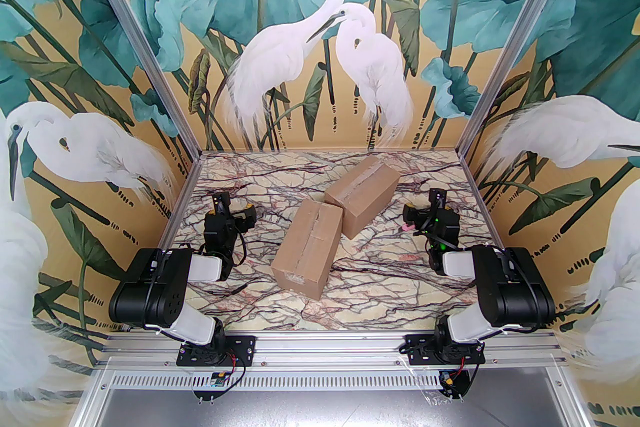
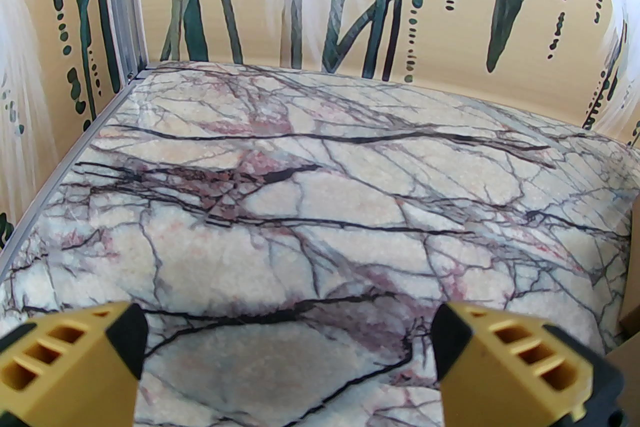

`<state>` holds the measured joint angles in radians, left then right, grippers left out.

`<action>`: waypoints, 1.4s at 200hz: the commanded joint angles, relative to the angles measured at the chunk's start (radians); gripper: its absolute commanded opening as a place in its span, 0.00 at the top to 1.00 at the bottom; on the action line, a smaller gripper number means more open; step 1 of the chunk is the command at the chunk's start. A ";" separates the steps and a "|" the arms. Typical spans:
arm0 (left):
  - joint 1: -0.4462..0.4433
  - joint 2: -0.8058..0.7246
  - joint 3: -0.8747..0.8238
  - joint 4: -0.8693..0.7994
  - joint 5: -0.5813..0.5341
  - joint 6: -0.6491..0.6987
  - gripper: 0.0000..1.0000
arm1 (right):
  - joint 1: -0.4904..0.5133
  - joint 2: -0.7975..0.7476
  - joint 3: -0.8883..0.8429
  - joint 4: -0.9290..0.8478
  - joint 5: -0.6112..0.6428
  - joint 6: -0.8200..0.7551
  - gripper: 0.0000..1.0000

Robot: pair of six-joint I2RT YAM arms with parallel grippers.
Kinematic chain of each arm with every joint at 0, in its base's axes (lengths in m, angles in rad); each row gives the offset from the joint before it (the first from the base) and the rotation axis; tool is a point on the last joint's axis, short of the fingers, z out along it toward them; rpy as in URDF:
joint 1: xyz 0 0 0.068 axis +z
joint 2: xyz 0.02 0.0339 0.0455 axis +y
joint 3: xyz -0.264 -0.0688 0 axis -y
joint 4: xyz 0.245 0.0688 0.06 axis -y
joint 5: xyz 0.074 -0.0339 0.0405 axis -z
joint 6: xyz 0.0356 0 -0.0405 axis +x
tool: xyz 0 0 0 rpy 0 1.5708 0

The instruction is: Unpack the express box

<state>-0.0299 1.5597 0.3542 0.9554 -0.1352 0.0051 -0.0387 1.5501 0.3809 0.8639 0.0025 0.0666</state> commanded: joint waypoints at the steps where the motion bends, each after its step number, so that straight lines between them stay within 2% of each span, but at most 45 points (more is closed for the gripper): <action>1: 0.004 0.000 0.008 0.026 0.010 0.019 0.00 | 0.003 -0.004 0.017 -0.005 -0.004 0.004 0.01; 169: 0.005 0.000 0.015 0.013 0.020 0.016 0.01 | 0.003 -0.004 0.017 -0.005 -0.004 0.005 0.01; 181: 0.010 -0.002 0.014 0.015 0.033 0.015 0.00 | 0.003 -0.006 0.011 0.005 0.007 0.009 0.01; 193: 0.010 -0.015 -0.002 0.037 0.092 0.040 0.00 | 0.003 -0.041 0.007 -0.005 0.058 0.026 0.01; 199: 0.010 -0.043 -0.010 0.035 0.106 0.045 0.01 | 0.003 -0.083 0.019 -0.062 0.070 0.030 0.01; 212: 0.010 -0.140 0.004 -0.075 0.084 0.034 0.01 | 0.009 -0.199 0.074 -0.246 0.096 0.032 0.01; 234: 0.010 -0.334 0.097 -0.373 0.060 -0.033 0.00 | 0.014 -0.383 0.177 -0.545 0.080 0.138 0.01; 260: 0.010 -0.466 0.239 -0.705 0.329 -0.140 0.01 | 0.064 -0.502 0.300 -0.949 -0.031 0.296 0.00; 280: 0.010 -0.478 0.324 -0.880 0.511 -0.264 0.01 | 0.153 -0.566 0.335 -1.129 -0.131 0.373 0.05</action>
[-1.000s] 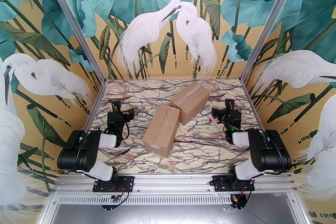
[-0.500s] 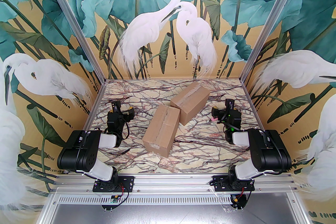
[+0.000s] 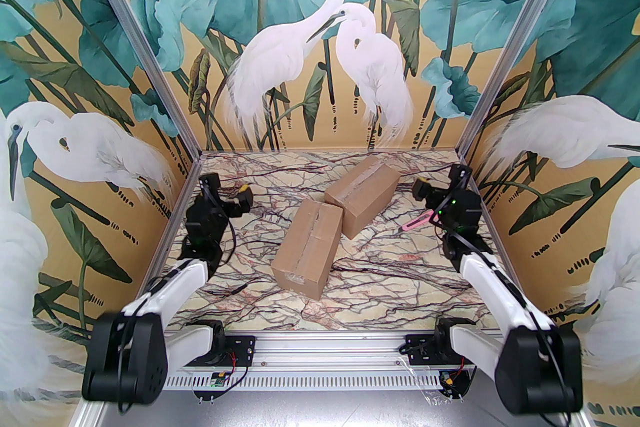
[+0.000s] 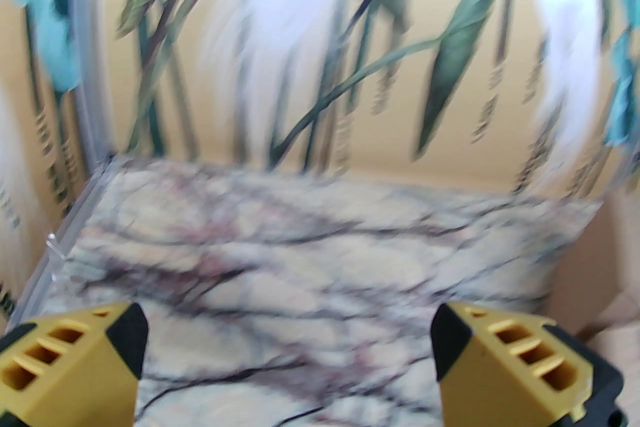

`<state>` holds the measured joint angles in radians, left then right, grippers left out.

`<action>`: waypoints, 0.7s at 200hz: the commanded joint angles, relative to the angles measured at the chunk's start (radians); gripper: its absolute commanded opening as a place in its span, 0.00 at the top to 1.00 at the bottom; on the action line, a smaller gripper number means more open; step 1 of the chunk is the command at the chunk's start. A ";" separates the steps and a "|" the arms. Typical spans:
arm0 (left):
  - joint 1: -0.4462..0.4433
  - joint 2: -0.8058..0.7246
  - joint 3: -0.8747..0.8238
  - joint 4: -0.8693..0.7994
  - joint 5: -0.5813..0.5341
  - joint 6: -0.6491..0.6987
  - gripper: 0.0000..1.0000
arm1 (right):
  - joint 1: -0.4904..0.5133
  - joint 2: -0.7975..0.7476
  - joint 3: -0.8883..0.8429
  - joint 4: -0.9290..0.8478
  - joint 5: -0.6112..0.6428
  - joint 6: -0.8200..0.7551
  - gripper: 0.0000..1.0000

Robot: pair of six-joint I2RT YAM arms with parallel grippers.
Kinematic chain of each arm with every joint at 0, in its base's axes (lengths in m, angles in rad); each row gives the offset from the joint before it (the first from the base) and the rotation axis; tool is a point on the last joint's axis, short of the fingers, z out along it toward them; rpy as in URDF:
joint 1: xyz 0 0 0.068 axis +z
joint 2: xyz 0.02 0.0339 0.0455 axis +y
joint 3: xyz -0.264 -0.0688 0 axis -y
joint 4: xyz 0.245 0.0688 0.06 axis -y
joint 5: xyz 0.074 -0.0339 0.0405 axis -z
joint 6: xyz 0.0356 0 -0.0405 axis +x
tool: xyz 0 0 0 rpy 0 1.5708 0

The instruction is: Unpack the express box

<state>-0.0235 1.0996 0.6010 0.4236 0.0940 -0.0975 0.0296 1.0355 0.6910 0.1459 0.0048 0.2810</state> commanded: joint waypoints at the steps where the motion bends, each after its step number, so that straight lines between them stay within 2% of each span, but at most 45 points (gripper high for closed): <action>1: 0.004 -0.018 0.078 -0.353 0.289 -0.167 0.01 | 0.091 -0.055 0.025 -0.417 -0.137 0.162 0.05; 34: 0.001 -0.008 0.080 -0.368 0.494 -0.291 0.00 | 0.291 -0.117 0.031 -0.510 -0.233 0.281 0.09; 68: -0.023 0.018 0.085 -0.372 0.577 -0.307 0.00 | 0.462 -0.040 0.107 -0.539 -0.262 0.318 0.11; 95: -0.052 0.044 0.094 -0.397 0.588 -0.290 0.01 | 0.524 0.112 0.175 -0.496 -0.308 0.333 0.11; 140: -0.072 0.052 0.083 -0.410 0.607 -0.298 0.01 | 0.545 0.342 0.323 -0.400 -0.436 0.398 0.11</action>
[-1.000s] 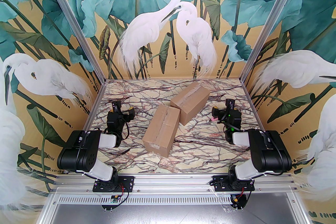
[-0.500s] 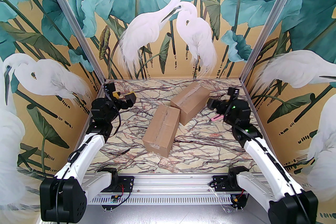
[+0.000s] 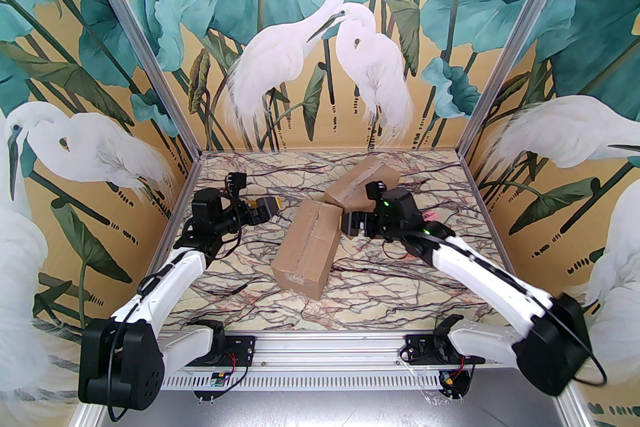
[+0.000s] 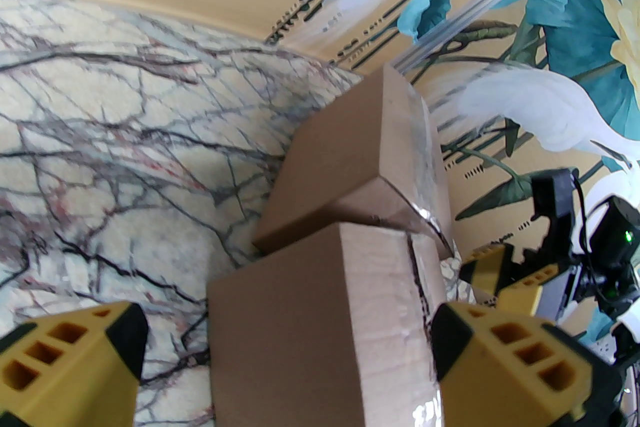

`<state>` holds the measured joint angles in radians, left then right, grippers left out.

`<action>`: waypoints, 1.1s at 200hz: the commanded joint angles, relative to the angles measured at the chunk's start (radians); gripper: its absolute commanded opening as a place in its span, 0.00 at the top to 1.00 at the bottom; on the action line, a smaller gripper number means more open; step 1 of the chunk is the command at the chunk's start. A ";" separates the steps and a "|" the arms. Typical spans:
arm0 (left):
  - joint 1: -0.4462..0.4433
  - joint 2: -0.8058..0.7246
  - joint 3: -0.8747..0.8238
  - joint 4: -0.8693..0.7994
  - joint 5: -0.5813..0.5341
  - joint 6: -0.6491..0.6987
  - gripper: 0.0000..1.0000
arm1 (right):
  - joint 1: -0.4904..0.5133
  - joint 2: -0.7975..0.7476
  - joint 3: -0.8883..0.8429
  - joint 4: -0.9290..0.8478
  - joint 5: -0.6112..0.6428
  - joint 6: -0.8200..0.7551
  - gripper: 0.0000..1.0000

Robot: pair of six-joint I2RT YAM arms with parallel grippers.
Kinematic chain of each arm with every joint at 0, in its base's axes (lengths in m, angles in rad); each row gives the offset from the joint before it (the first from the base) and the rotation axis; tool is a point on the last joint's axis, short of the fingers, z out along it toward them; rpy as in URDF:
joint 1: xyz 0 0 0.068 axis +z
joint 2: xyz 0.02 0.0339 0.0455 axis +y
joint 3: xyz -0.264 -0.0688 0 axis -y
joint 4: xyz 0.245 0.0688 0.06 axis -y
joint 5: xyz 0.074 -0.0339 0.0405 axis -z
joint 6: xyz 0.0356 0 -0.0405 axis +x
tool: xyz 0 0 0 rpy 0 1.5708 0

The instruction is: Unpack the express box

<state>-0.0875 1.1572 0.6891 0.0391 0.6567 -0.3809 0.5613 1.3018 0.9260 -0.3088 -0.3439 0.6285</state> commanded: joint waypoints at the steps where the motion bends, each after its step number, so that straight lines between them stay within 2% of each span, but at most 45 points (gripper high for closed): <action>1: -0.008 -0.007 -0.006 -0.025 0.044 -0.016 0.01 | 0.013 0.079 0.092 0.055 -0.091 0.051 0.11; 63: -0.019 -0.079 -0.062 -0.074 0.042 -0.027 0.01 | 0.020 0.373 0.326 0.138 -0.210 0.102 0.12; 119: -0.050 -0.122 -0.138 -0.008 0.010 -0.097 0.00 | 0.034 0.577 0.543 0.184 -0.280 0.146 0.13; 138: -0.059 -0.114 -0.156 0.054 0.015 -0.141 0.01 | 0.037 0.632 0.627 0.134 -0.282 0.125 0.15; 162: -0.085 -0.134 -0.169 0.077 0.019 -0.220 0.01 | 0.044 0.634 0.735 -0.042 -0.211 0.040 0.15; 176: -0.107 -0.188 -0.210 0.110 -0.002 -0.257 0.01 | 0.048 0.597 0.763 -0.165 -0.111 -0.017 0.15; 192: -0.126 -0.256 -0.256 0.129 -0.045 -0.273 0.01 | 0.049 0.533 0.754 -0.243 -0.009 -0.051 0.13; 220: -0.136 -0.293 -0.276 0.107 -0.051 -0.270 0.01 | 0.048 0.399 0.701 -0.300 0.126 -0.078 0.11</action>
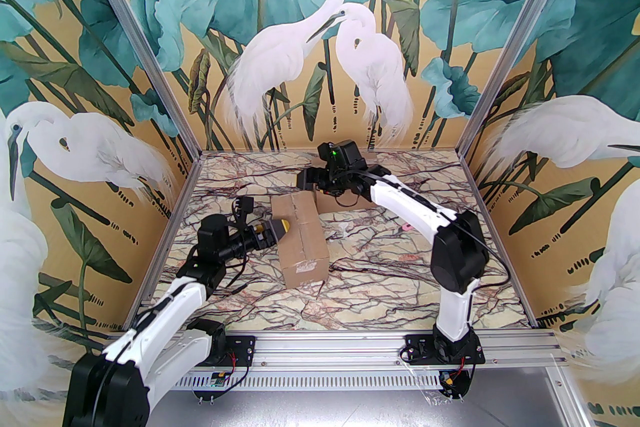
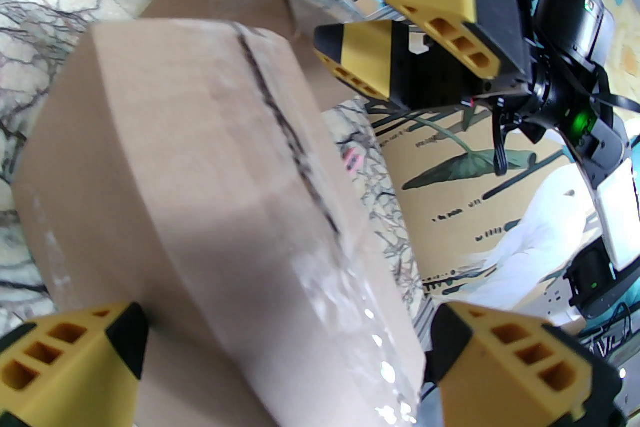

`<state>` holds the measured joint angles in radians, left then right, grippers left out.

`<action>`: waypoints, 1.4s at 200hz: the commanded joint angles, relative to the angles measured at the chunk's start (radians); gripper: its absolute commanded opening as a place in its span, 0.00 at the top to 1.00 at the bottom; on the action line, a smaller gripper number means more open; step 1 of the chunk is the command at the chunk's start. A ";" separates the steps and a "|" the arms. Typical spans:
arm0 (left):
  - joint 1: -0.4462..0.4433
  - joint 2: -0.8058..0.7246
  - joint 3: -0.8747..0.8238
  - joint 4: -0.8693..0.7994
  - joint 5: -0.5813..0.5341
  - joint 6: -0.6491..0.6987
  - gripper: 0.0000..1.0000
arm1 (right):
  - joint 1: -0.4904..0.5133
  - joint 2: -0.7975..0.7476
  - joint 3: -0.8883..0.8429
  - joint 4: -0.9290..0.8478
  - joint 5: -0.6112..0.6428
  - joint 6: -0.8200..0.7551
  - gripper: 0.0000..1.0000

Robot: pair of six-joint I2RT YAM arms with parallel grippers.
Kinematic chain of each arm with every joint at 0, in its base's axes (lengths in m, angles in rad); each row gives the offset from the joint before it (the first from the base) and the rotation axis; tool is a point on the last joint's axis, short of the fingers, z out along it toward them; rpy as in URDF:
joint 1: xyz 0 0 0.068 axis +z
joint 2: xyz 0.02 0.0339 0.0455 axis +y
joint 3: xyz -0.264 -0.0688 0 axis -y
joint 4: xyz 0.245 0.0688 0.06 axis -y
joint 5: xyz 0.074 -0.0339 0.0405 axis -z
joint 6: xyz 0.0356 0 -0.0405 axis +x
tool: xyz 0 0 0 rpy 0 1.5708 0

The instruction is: Unpack the express box

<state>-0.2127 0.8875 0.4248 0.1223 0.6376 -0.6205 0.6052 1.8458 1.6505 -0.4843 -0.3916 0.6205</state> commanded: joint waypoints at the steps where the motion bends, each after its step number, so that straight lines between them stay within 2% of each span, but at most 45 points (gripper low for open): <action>1: -0.012 -0.023 -0.011 0.022 -0.033 -0.030 0.00 | 0.004 -0.151 -0.026 -0.128 0.178 -0.072 0.11; 36: -0.066 0.012 -0.010 0.036 -0.049 -0.025 0.01 | -0.041 -0.317 -0.097 -0.229 0.380 -0.089 0.10; 74: -0.135 0.065 -0.002 0.080 -0.086 -0.025 0.01 | -0.306 -0.527 -0.340 -0.225 0.401 0.022 0.14; 102: -0.164 0.085 0.005 0.081 -0.100 -0.021 0.01 | -0.470 -0.585 -0.491 -0.187 0.409 0.041 0.16; 122: -0.185 0.097 0.019 0.053 -0.105 -0.008 0.01 | -0.580 -0.514 -0.538 -0.170 0.334 0.064 0.15; 139: -0.212 0.106 0.043 0.002 -0.111 0.020 0.00 | -0.615 -0.415 -0.518 -0.210 0.328 0.098 0.15; 163: -0.225 0.091 0.054 -0.058 -0.151 0.065 0.01 | -0.616 -0.259 -0.443 -0.278 0.373 0.122 0.16; 203: -0.225 0.019 0.123 -0.188 -0.304 0.201 0.01 | -0.617 -0.092 -0.369 -0.281 0.410 0.180 0.17; 207: -0.224 0.010 0.131 -0.202 -0.318 0.215 0.01 | -0.619 -0.079 -0.364 -0.286 0.419 0.188 0.22; 237: -0.225 -0.031 0.180 -0.274 -0.389 0.302 0.00 | -0.639 -0.027 -0.376 -0.266 0.435 0.244 0.31; 280: -0.224 -0.010 0.232 -0.321 -0.423 0.377 0.01 | -0.666 0.020 -0.361 -0.254 0.463 0.274 0.32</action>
<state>-0.4335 0.8593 0.6231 -0.1280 0.2699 -0.3229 -0.0483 1.8416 1.2583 -0.7410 0.0296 0.8516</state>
